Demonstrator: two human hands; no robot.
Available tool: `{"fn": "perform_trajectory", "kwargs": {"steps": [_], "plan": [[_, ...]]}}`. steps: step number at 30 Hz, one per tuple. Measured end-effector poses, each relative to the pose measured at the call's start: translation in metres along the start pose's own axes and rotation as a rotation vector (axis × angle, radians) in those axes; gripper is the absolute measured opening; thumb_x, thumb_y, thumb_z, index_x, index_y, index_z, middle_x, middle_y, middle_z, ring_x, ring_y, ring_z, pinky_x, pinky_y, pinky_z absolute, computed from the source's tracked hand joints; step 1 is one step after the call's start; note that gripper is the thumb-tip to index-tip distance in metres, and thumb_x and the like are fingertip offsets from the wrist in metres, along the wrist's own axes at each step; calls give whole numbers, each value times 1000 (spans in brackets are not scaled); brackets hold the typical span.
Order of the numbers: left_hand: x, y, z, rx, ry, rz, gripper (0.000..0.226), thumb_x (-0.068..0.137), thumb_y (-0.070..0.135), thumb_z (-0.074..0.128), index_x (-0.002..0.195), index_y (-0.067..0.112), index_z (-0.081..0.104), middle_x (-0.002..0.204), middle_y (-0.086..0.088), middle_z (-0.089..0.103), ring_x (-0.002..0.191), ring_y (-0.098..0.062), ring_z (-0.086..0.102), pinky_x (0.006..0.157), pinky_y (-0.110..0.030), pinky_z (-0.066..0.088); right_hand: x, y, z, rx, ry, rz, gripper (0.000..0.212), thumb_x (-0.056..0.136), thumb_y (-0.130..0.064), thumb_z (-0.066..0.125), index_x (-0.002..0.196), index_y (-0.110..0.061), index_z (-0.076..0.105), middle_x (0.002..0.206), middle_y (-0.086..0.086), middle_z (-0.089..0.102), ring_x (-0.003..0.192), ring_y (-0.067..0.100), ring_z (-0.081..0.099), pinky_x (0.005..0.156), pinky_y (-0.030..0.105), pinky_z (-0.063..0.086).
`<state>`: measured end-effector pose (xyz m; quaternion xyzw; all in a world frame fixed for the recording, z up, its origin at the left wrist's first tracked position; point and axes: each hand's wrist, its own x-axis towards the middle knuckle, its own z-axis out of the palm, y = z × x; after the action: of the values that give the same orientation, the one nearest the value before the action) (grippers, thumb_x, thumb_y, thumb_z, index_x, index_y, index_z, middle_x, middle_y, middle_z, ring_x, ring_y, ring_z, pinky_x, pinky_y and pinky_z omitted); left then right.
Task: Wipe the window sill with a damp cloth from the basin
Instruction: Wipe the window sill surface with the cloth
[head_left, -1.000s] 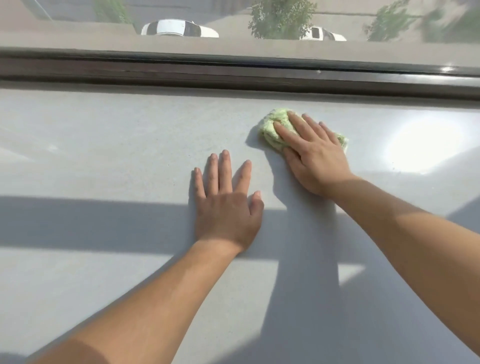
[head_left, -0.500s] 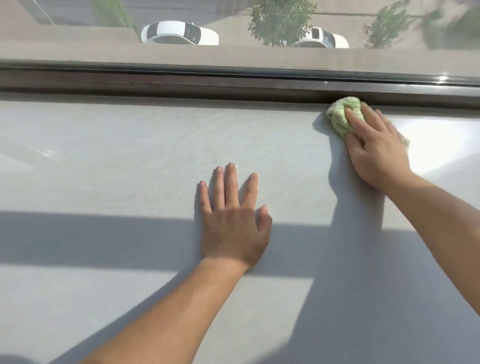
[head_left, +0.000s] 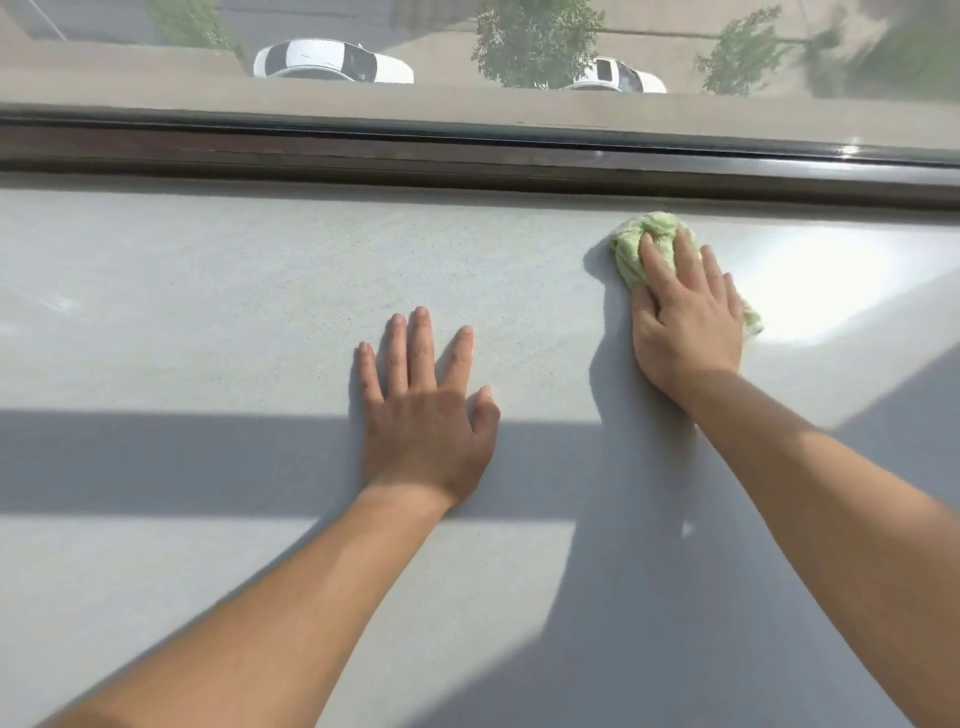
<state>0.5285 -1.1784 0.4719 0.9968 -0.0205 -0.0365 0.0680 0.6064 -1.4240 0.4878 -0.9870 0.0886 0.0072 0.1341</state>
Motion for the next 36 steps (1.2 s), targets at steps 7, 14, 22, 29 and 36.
{"fn": "perform_trajectory", "kwargs": {"steps": [7,14,22,29,36], "plan": [[-2,1,-4,-12,-4,3,65,93,49,18,156,29,16,166,-13,3,152,-29,-8,120,-57,-4,-22,55,-22,-23,-105,-136,48,103,-43,34,150,-46,29,165,-11,17,152,19,10,122,36,4],[0,0,-9,-33,-15,-9,66,92,50,18,155,31,18,166,-12,2,152,-26,-9,120,-56,-6,-106,19,-8,-43,-102,-283,52,101,-43,30,152,-42,26,165,-8,14,153,22,8,123,42,5],[-52,14,-26,-168,1,49,61,91,48,24,145,24,36,165,-12,8,152,-23,-3,119,-55,-10,-88,36,-20,-26,-46,50,53,100,-40,31,152,-44,22,166,-7,10,153,23,8,123,43,5],[-135,40,-9,-203,-63,-27,59,93,49,25,149,33,32,166,-7,4,151,-16,-8,119,-50,-14,-186,42,-11,-76,-173,-526,50,100,-44,30,150,-40,34,163,-3,24,151,27,20,121,47,16],[-130,41,3,-47,-22,-23,61,95,53,23,153,35,21,166,-7,6,152,-19,-3,120,-53,-8,-154,43,-17,2,-60,-54,55,101,-38,35,154,-41,20,167,-3,9,153,25,5,123,42,1]]}}
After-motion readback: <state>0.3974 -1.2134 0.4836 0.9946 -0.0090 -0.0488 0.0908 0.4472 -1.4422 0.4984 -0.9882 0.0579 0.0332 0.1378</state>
